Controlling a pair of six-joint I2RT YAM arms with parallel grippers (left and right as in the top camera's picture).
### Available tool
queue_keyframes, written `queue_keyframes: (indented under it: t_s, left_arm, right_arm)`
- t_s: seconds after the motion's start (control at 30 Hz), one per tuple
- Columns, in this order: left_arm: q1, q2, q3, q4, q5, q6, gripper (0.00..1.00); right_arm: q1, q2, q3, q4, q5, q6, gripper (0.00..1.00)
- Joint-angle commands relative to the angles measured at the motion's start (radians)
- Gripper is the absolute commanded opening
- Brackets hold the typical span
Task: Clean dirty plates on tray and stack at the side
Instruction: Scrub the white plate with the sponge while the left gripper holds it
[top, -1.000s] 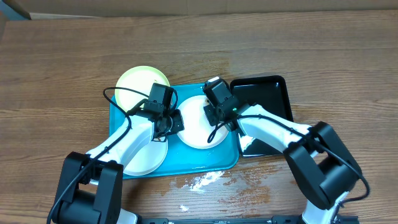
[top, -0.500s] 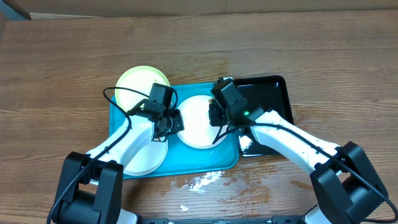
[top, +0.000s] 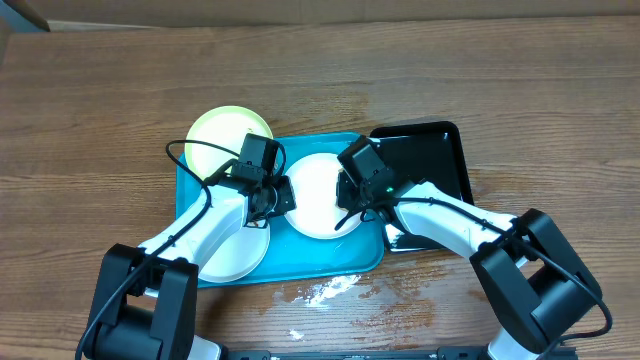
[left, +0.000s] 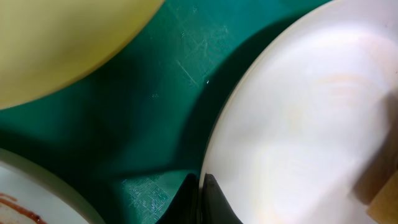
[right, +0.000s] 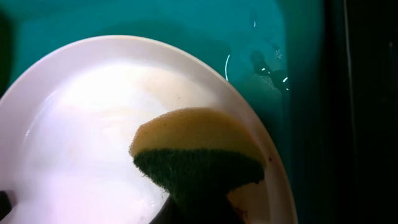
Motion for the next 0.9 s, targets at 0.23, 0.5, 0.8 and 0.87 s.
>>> queue_keyframes:
  t_s: [0.23, 0.5, 0.8, 0.87]
  left_arm:
    - [0.004, 0.011, 0.019, -0.003, -0.007, -0.009, 0.04]
    - [0.004, 0.011, 0.019, -0.003, -0.007, -0.009, 0.04]
    - [0.004, 0.011, 0.019, -0.006, -0.007, -0.005, 0.04]
    - [0.004, 0.011, 0.019, -0.006, -0.007, 0.002, 0.04]
  right_arm:
    - [0.000, 0.008, -0.090, 0.161, 0.098, -0.130, 0.04]
    - [0.000, 0.009, -0.116, 0.225, 0.143, -0.188, 0.04]
    - [-0.001, 0.071, -0.116, 0.330, 0.146, -0.235, 0.04]
    - [-0.002, 0.094, -0.116, 0.359, 0.147, -0.261, 0.04]
